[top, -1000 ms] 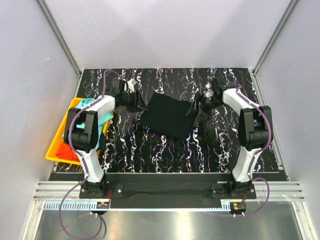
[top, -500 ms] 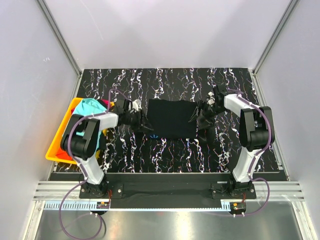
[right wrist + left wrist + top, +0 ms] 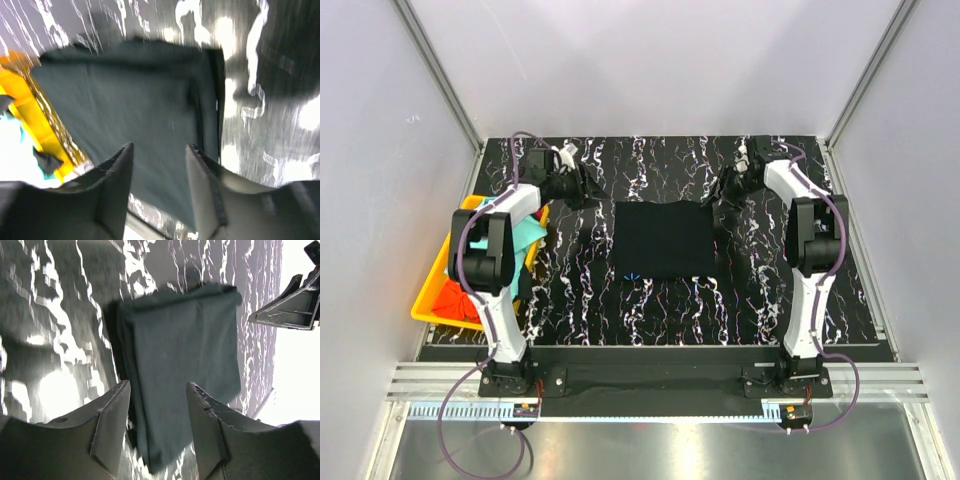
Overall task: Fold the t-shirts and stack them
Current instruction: Fold the tshirt
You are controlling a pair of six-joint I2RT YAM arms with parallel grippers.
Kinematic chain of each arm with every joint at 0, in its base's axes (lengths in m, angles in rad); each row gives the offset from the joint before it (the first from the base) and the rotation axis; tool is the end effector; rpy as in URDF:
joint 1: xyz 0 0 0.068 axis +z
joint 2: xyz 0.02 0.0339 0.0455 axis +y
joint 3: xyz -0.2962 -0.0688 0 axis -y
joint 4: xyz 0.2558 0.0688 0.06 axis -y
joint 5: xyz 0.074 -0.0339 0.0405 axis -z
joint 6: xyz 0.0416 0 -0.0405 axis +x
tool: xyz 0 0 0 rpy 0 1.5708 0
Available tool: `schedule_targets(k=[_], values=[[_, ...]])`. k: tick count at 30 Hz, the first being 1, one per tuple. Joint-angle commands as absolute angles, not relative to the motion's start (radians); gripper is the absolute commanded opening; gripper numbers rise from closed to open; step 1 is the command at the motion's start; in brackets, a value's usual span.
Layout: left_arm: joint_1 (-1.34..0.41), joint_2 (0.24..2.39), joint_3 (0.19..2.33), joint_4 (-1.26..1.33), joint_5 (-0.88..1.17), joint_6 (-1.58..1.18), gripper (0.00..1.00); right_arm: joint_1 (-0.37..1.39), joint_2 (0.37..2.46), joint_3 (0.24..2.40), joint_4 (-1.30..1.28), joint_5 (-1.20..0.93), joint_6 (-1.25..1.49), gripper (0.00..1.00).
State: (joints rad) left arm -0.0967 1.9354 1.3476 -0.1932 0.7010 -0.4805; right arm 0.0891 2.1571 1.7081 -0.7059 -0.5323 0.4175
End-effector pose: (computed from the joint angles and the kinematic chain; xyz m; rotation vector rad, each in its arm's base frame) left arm 0.4422 -0.0699 0.2238 -0.0968 2.3780 -1.1037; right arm 0.4809 0.0642 0.2028 0.2930 2.7343 0.8697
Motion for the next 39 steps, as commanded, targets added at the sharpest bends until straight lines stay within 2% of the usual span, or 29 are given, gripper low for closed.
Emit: schedule_targets(k=[1, 7, 17, 22, 26, 33, 34, 35, 36, 37, 38, 39], values=[[-0.115, 2.029, 1.445, -0.104, 0.744, -0.525, 0.52, 0.08, 2.218, 1.828, -0.701, -0.491, 0.42, 0.49], [-0.159, 2.108, 1.505, -0.087, 0.721, -0.545, 0.53, 0.078, 2.295, 1.927, -0.718, -0.489, 0.433, 0.48], [-0.178, 2.164, 1.522, -0.055, 0.686, -0.577, 0.53, 0.08, 2.332, 1.941, -0.732, -0.5, 0.413, 0.49], [-0.184, 2.197, 1.555, -0.041, 0.69, -0.606, 0.46, 0.08, 2.342, 1.936, -0.729, -0.515, 0.419, 0.47], [-0.19, 2.209, 1.571, -0.035, 0.7, -0.62, 0.36, 0.081, 2.341, 1.95, -0.732, -0.522, 0.426, 0.38], [-0.199, 2.214, 1.574, -0.041, 0.693, -0.626, 0.38, 0.08, 2.322, 1.93, -0.735, -0.532, 0.436, 0.4], [-0.201, 2.217, 1.574, -0.04, 0.695, -0.626, 0.38, 0.081, 2.324, 1.93, -0.735, -0.532, 0.436, 0.37], [-0.201, 2.217, 1.575, -0.038, 0.695, -0.627, 0.3, 0.081, 2.327, 1.933, -0.736, -0.534, 0.436, 0.16], [-0.201, 2.217, 1.578, -0.04, 0.696, -0.629, 0.24, 0.08, 2.329, 1.934, -0.736, -0.532, 0.436, 0.07], [-0.201, 2.218, 1.582, -0.04, 0.696, -0.632, 0.18, 0.081, 2.326, 1.934, -0.735, -0.523, 0.434, 0.01], [-0.201, 2.209, 1.58, -0.038, 0.698, -0.63, 0.08, 0.08, 2.322, 1.934, -0.736, -0.514, 0.437, 0.0], [-0.201, 2.203, 1.575, -0.043, 0.693, -0.629, 0.04, 0.081, 2.307, 1.934, -0.736, -0.508, 0.437, 0.0]])
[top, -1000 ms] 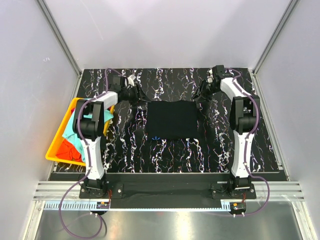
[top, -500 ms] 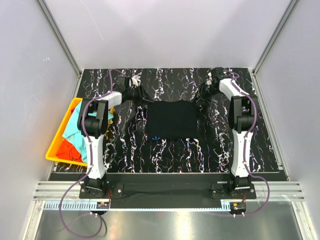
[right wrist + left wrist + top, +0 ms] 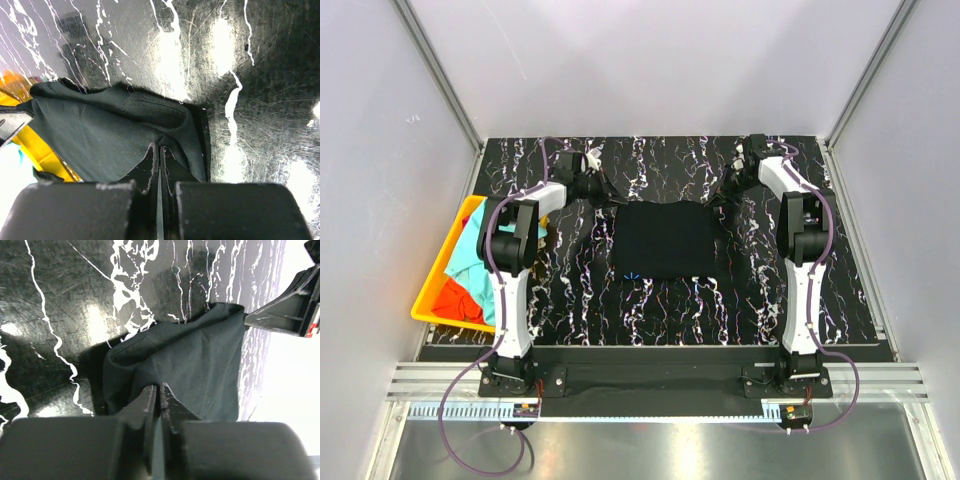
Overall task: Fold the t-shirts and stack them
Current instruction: Fold the tshirt
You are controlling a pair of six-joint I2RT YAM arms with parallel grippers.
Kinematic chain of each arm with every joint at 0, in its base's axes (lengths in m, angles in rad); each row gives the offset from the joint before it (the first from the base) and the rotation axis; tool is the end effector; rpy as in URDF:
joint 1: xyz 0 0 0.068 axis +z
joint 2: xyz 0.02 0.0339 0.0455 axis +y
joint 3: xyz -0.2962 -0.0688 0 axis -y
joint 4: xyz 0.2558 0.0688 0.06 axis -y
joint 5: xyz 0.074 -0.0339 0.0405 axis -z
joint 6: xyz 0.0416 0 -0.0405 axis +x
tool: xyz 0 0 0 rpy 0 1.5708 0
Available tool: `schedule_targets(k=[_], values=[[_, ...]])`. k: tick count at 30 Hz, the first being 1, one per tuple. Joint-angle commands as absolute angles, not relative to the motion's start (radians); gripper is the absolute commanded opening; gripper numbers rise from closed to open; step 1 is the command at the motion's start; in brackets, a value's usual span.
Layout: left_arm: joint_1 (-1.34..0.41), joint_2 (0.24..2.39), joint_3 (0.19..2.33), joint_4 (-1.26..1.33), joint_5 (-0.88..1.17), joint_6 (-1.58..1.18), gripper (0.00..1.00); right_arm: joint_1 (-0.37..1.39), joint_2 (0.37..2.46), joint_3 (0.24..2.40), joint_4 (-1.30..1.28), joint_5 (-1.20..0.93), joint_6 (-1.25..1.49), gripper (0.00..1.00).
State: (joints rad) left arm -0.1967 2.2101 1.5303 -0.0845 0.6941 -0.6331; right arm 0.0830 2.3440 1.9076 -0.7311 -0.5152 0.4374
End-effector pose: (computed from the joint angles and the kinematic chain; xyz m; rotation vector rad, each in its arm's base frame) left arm 0.4948 -0.1257 0.1637 -0.1582 2.4262 -1.2086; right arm 0.5238 0.0641 0.1704 0.3407 2.7468 0.8490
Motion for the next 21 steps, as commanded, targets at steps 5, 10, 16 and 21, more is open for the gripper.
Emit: schedule_targets(k=[5, 10, 16, 21], values=[[-0.201, 2.114, 1.534, -0.086, 0.673, -0.641, 0.0, 0.08, 2.226, 1.931, -0.799, -0.469, 0.437, 0.0], [-0.203, 2.008, 1.488, -0.107, 0.672, -0.634, 0.0, 0.078, 2.125, 1.867, -0.824, -0.451, 0.451, 0.0], [-0.202, 2.15, 1.629, -0.11, 0.692, -0.627, 0.04, 0.06, 2.221, 1.931, -0.818, -0.411, 0.456, 0.0], [-0.195, 2.399, 1.926, -0.262, 0.669, -0.595, 0.22, 0.023, 2.434, 2.147, -0.817, -0.463, 0.446, 0.51]])
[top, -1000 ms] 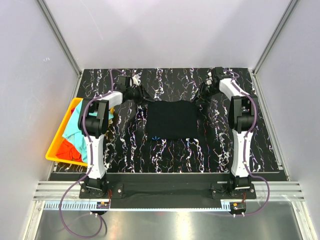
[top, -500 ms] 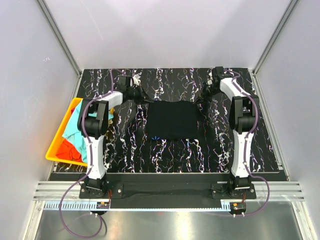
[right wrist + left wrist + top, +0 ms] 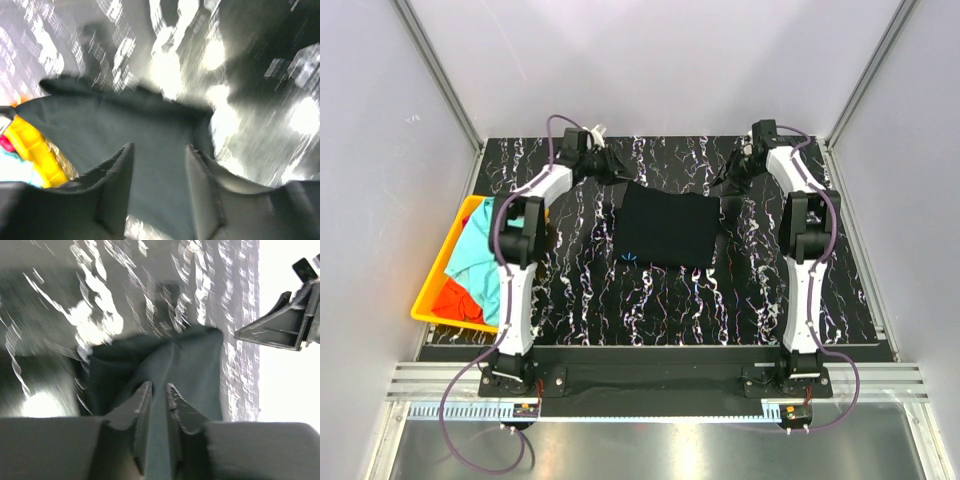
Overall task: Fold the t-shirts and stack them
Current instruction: Fold the tshirt
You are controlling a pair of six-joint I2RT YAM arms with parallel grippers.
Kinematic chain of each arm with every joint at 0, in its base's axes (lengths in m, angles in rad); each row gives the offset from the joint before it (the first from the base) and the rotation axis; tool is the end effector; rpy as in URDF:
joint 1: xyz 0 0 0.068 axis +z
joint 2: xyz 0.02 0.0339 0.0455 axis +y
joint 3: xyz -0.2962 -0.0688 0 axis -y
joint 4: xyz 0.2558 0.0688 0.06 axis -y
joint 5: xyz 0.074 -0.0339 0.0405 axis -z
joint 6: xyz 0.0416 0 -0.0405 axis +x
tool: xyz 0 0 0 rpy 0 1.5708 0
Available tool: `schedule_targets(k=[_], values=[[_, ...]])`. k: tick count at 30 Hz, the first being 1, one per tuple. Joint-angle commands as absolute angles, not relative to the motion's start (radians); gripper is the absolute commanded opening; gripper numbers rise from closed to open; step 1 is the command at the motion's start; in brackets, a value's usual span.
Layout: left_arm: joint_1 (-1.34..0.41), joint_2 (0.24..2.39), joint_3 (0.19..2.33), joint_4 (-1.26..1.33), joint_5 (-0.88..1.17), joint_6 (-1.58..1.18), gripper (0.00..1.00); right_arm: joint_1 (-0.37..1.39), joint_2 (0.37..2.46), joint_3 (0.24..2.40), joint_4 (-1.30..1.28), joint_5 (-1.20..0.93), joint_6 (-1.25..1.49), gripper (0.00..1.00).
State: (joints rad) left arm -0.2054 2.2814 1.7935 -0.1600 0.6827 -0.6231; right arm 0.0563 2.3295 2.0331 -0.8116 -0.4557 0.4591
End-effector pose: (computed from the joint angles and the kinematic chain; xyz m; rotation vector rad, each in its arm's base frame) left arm 0.5351 -0.1383 0.2070 -0.0788 2.3154 -1.1986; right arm 0.5338 0.0484 0.2115 0.3969 2.6839 0.7701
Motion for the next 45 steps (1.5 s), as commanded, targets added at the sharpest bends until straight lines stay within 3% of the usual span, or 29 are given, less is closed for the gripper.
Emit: schedule_targets(k=[1, 3, 6, 14, 18, 19, 20, 24, 30, 35, 40, 43, 45], values=[[-0.192, 2.401, 1.934, -0.265, 0.643, -0.583, 0.24, 0.021, 2.444, 2.176, -0.828, -0.447, 0.434, 0.55], [-0.19, 2.35, 1.916, -0.267, 0.617, -0.566, 0.31, 0.018, 2.419, 2.2, -0.844, -0.425, 0.419, 0.63], [-0.19, 2.245, 1.87, -0.308, 0.565, -0.502, 0.39, 0.018, 2.336, 2.16, -0.865, -0.318, 0.379, 0.64], [-0.236, 2.039, 1.639, -0.226, 0.575, -0.495, 0.37, 0.07, 2.116, 1.851, -0.715, -0.362, 0.446, 0.57], [-0.238, 2.092, 1.594, -0.052, 0.649, -0.596, 0.33, 0.08, 2.147, 1.795, -0.572, -0.567, 0.514, 0.45], [-0.238, 2.118, 1.609, -0.037, 0.666, -0.603, 0.32, 0.081, 2.173, 1.808, -0.56, -0.609, 0.54, 0.4], [-0.239, 2.164, 1.635, -0.003, 0.675, -0.607, 0.3, 0.081, 2.221, 1.831, -0.531, -0.659, 0.552, 0.25], [-0.229, 2.282, 1.724, 0.058, 0.686, -0.636, 0.27, 0.074, 2.296, 1.848, -0.448, -0.68, 0.572, 0.05], [-0.199, 2.451, 1.842, 0.088, 0.698, -0.671, 0.28, 0.011, 2.393, 1.859, -0.402, -0.703, 0.6, 0.05], [-0.181, 2.502, 1.92, -0.049, 0.689, -0.594, 0.29, -0.061, 2.372, 1.836, -0.419, -0.704, 0.62, 0.14], [-0.17, 2.376, 1.914, -0.184, 0.68, -0.512, 0.34, -0.074, 2.28, 1.879, -0.639, -0.583, 0.511, 0.43], [-0.17, 2.199, 1.867, -0.236, 0.664, -0.5, 0.37, -0.074, 2.202, 1.843, -0.683, -0.518, 0.459, 0.68], [-0.172, 2.117, 1.826, -0.255, 0.66, -0.503, 0.37, -0.072, 2.191, 1.824, -0.689, -0.52, 0.433, 0.75]])
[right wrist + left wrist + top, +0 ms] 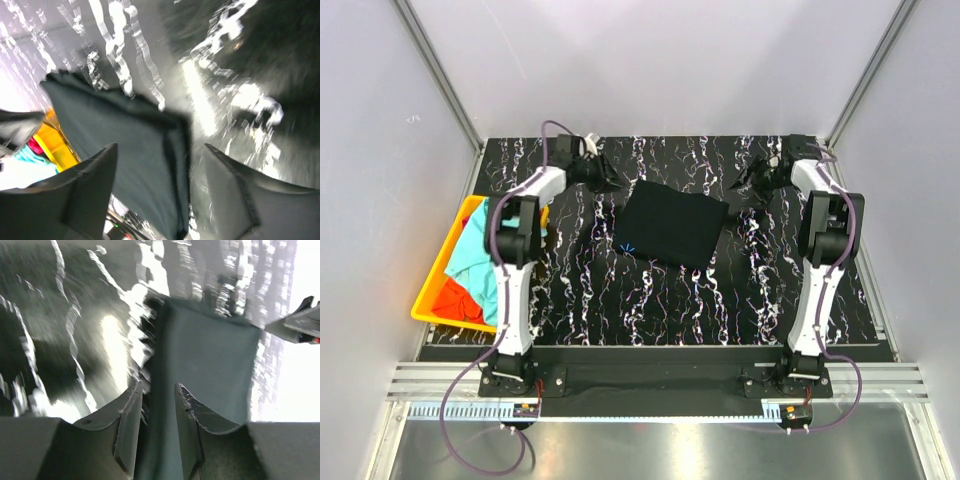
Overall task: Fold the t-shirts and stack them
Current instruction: Fold the tshirt, then neatly place the folded tshirt to the corner
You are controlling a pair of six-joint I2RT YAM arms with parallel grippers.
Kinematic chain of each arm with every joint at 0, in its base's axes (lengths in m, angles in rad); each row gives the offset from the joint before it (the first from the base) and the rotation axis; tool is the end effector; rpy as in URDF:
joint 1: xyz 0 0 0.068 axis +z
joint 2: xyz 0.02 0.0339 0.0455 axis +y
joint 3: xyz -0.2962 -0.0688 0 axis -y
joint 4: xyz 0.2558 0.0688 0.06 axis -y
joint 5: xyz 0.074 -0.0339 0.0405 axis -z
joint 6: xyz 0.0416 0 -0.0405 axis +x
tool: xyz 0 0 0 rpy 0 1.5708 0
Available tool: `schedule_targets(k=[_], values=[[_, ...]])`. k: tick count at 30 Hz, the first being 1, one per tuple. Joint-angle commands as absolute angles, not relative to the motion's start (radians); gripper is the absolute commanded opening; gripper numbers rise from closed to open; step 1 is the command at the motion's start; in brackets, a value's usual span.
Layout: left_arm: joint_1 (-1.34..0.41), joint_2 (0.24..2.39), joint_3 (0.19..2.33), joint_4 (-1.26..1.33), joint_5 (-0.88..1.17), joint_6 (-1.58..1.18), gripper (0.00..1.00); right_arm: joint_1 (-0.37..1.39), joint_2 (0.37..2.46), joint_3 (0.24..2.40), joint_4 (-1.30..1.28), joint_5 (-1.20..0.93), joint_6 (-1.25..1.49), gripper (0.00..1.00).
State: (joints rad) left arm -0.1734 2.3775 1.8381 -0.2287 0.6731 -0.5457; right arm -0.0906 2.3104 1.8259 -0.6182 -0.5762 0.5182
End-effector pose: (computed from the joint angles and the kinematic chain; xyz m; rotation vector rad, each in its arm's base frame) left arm 0.5479 -0.1223 0.1645 -0.0932 2.4045 -1.1349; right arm 0.5230 -0.0248 0.1691 0.6195 2.6005 0.9071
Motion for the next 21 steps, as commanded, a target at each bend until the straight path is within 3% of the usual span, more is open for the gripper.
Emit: schedule_targets(k=[1, 3, 11, 17, 21], values=[[-0.175, 2.076, 1.8, -0.256, 0.664, -0.505, 0.37, -0.072, 2.189, 1.809, -0.693, -0.52, 0.422, 0.78], [-0.184, 1.951, 1.711, -0.265, 0.672, -0.499, 0.37, -0.071, 2.197, 1.799, -0.687, -0.546, 0.391, 0.84], [-0.305, 1.452, 1.198, -0.285, 0.669, -0.492, 0.38, -0.06, 2.299, 1.853, -0.677, -0.569, 0.331, 0.85], [-0.319, 1.151, 0.919, -0.296, 0.611, -0.52, 0.37, -0.046, 2.33, 1.856, -0.664, -0.574, 0.304, 0.8], [-0.319, 0.982, 0.844, -0.351, 0.546, -0.572, 0.37, -0.037, 2.344, 1.824, -0.632, -0.61, 0.31, 0.75]])
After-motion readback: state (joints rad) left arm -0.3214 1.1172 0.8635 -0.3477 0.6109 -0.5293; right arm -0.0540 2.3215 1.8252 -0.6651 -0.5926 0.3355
